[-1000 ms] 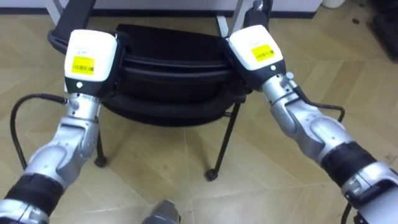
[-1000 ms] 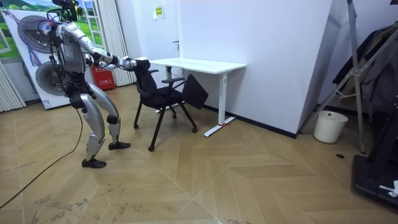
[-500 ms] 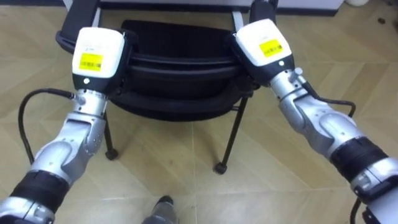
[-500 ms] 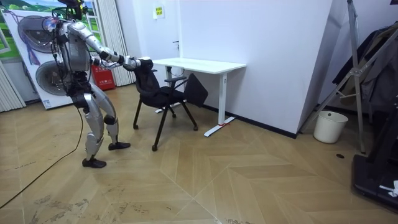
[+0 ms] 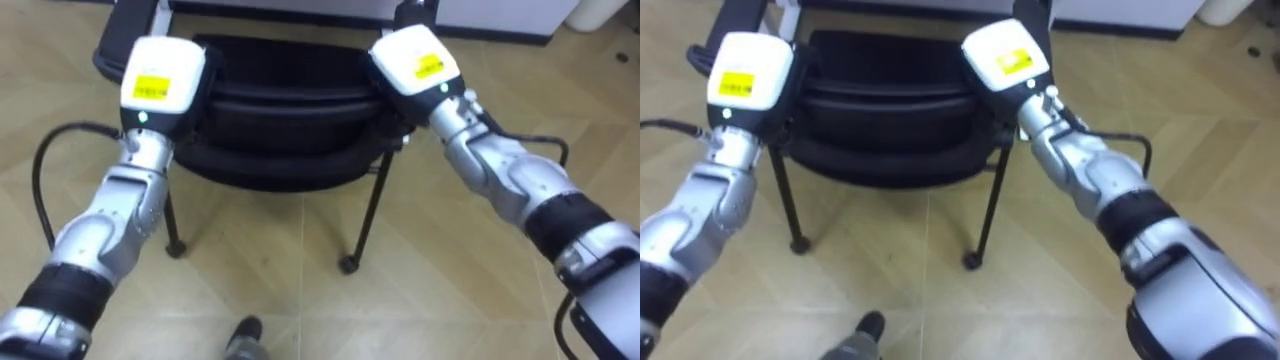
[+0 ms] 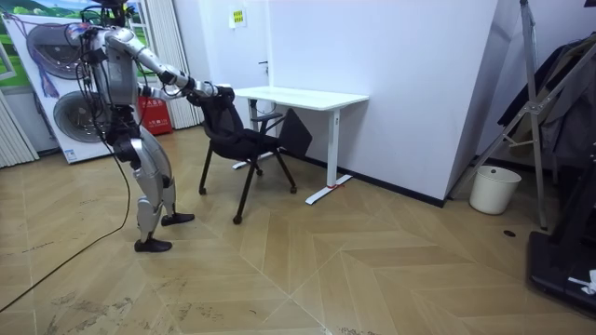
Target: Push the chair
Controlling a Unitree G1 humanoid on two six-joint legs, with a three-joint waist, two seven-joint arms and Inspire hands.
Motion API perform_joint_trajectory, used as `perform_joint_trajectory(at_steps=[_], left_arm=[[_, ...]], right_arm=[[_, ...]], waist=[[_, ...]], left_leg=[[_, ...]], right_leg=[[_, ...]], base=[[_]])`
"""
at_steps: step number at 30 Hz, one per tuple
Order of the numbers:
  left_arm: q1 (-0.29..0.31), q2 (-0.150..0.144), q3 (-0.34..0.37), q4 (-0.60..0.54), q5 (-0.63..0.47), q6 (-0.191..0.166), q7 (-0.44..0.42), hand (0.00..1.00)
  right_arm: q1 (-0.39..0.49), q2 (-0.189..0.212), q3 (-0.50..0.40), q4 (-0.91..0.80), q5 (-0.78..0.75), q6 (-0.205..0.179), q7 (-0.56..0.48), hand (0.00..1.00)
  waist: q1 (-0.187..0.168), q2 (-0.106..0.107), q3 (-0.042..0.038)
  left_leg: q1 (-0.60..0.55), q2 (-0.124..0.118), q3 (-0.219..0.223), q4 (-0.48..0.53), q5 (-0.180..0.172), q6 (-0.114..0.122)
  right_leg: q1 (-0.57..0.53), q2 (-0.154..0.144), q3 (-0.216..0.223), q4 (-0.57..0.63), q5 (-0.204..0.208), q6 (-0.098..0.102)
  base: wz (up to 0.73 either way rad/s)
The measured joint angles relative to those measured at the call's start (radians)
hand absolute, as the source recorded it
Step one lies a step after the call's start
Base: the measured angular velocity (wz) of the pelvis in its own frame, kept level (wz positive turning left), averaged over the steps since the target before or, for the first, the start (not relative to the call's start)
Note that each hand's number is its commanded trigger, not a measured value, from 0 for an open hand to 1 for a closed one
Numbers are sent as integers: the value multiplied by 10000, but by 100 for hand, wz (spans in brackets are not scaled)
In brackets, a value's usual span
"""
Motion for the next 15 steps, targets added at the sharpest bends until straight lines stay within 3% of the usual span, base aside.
perform_joint_trajectory(at_steps=[5,7,8,12,15], left_arm=[[-148,-147,78,0,-14,169,-813,0],[-259,-643,549,-139,-43,421,-1265,0],[-259,-687,590,-208,-43,488,-1370,0],[-261,-708,625,-632,-112,494,-1668,0],[-422,-604,712,-837,-349,575,-1959,0]], right_arm=[[-223,26,-294,-215,436,243,1310,0],[-335,70,-793,-582,955,553,1708,0],[-345,70,-938,-685,980,549,1781,0],[-464,66,-1073,-747,1208,858,1935,0],[-489,61,-1695,-1703,1173,861,2016,0]], waist=[[-22,14,-4],[-63,16,-6],[-83,16,-6],[-236,36,-15],[-498,153,-81]], left_leg=[[162,-24,177,-7,3,8],[173,-26,225,-5,-6,30],[212,-26,235,-5,-5,32],[760,-88,433,-11,-82,161],[843,-74,670,33,-118,223]], right_leg=[[438,91,5,-655,282,142],[490,92,16,-762,367,199],[554,103,16,-842,407,214],[1316,144,61,-1388,613,369],[1459,155,158,-1503,653,406]], base=[[0],[0],[-4],[-1],[-2]])
